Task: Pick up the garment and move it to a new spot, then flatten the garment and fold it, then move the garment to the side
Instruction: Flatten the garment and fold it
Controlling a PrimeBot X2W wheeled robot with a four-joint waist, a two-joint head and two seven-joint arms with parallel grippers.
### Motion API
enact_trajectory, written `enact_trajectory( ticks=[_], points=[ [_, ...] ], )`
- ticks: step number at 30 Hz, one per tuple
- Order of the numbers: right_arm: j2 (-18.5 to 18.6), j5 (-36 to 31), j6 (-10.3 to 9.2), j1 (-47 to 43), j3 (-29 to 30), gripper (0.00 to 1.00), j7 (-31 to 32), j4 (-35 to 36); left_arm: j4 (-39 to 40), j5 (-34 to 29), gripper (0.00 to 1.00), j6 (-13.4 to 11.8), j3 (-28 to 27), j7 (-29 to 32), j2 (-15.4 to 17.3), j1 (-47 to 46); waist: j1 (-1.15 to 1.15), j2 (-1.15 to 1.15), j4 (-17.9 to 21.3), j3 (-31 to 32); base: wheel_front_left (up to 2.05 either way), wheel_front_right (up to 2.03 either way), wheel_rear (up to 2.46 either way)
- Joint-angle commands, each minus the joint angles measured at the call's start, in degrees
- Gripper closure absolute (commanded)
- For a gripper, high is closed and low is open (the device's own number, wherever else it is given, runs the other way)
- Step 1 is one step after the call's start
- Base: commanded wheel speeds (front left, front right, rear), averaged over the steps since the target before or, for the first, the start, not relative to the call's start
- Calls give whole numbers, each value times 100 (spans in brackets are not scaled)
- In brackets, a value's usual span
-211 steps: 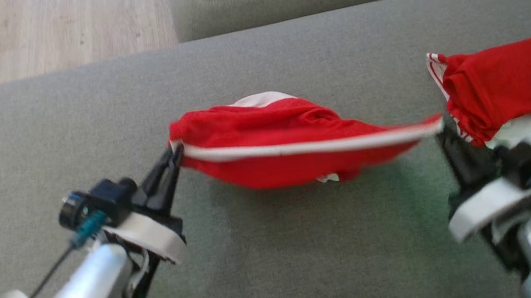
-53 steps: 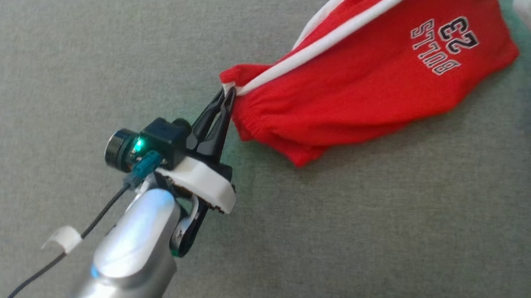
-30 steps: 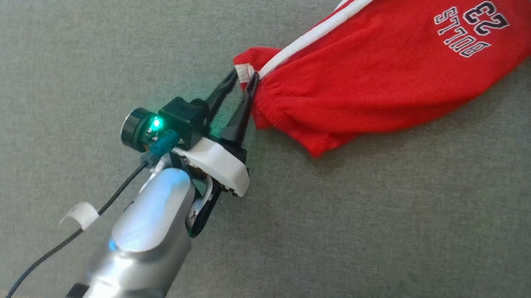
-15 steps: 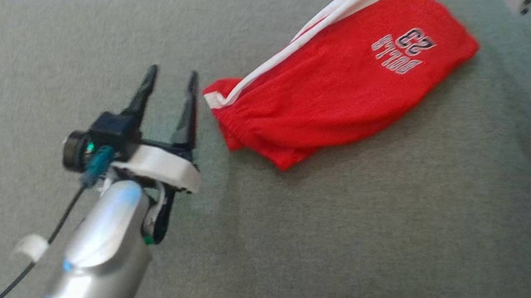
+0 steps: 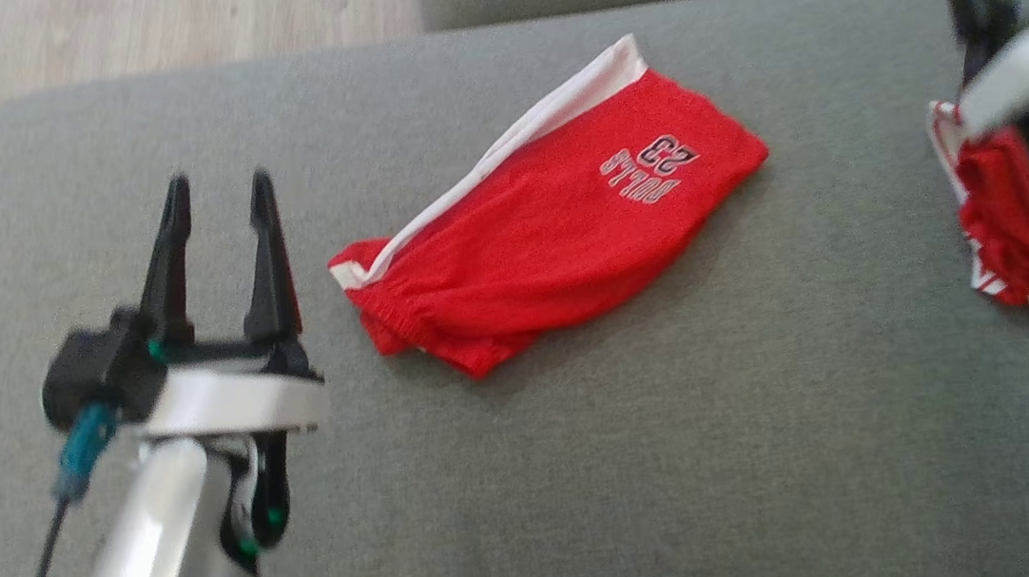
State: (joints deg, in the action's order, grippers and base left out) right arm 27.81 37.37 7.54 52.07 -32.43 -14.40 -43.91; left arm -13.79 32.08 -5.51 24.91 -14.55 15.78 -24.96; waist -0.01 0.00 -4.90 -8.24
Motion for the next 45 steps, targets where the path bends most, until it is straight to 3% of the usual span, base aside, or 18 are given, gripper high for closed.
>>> enact_trajectory(
  ticks=[1, 6, 11, 17, 22, 30, 36, 42, 45],
  points=[
    [-126, -175, -5, -475, 312, 0, -59, 338, 257, -63, 0, 22, -374, -43, 76, 53, 1, 0, 201, 281, 0, 0, 0],
    [-551, -828, -5, -1857, 1501, 0, -59, 1140, 320, -242, 0, 263, -593, -44, -216, 683, 1, 0, 287, 527, 0, 0, 0],
    [-1205, -1419, -5, -3080, 2241, 0, -59, 1850, 216, -543, 0, 430, -766, -44, -479, 1193, 1, 0, 309, 675, 0, 0, 0],
    [-1952, -2143, -5, -4178, 2650, 0, -26, 2532, 57, -956, 0, 632, -920, -44, -824, 1756, 1, 0, 274, 737, 0, 0, 0],
    [-2264, -2492, -5, -4540, 2801, 0, 61, 2884, 90, -1200, 0, 786, -1192, -44, -1028, 1954, 1, 0, 244, 695, 0, 0, 0],
    [-2303, -2771, -5, -4299, 2948, 0, 433, 3156, 106, -1487, 0, 1026, -1330, -44, -1191, 1703, 1, 0, 11, 344, 0, 0, 0],
    [-2167, -2885, -5, -3578, 3104, 0, 904, 2879, 127, -1565, 0, 1110, -1260, -44, -1251, 1392, 1, 0, -303, -135, 0, 0, 0],
    [-2049, -2575, -5, -2419, 3512, 0, 1554, 1816, 23, -1556, 0, 1167, -1120, -44, -1281, 1047, 1, 0, -742, -628, 0, 0, 0],
    [-1824, -2813, -5, -1944, 3600, 0, 1759, 1148, -19, -1514, 0, 1185, -1029, -45, -1287, 917, 1, 0, -965, -777, 0, 0, 0]
  ],
)
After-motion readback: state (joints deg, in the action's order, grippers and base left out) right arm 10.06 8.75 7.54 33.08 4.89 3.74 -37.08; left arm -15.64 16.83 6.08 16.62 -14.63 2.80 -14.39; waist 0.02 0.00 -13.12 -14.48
